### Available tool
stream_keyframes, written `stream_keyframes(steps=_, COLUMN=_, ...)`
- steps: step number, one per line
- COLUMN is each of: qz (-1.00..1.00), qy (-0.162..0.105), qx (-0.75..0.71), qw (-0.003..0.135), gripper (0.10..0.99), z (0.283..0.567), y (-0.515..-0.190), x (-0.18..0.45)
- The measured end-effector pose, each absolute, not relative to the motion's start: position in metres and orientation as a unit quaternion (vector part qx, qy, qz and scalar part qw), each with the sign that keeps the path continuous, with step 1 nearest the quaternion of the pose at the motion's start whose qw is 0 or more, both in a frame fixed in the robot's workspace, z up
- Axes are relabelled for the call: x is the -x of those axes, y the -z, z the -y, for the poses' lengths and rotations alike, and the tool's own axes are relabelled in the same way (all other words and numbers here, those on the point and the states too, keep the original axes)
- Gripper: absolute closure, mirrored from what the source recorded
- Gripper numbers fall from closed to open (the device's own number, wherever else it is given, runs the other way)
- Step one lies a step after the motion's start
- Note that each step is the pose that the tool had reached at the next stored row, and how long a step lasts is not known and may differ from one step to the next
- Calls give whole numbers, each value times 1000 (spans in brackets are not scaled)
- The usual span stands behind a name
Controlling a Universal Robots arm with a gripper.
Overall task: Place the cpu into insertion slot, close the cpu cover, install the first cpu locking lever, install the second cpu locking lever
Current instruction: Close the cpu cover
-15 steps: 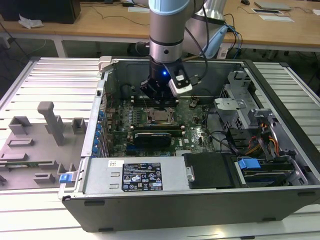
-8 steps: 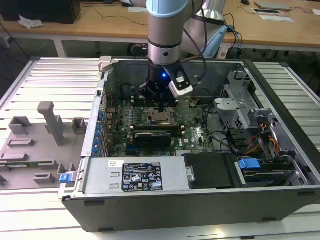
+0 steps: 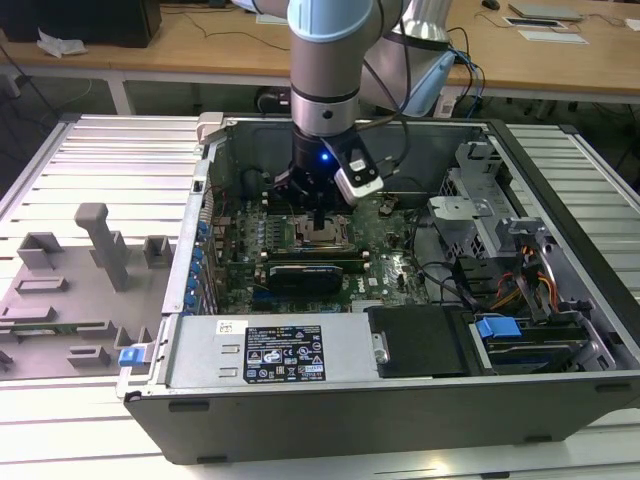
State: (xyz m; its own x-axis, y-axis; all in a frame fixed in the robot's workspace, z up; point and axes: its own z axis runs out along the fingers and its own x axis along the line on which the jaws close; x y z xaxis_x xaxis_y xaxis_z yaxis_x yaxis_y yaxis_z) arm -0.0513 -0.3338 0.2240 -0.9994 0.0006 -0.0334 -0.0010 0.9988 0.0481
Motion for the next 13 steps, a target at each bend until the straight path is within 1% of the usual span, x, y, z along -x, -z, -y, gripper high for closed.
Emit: stream_keyframes(steps=13, qz=-999, qy=-26, qx=30, qw=18, gripper=980, z=334, y=-220, x=65)
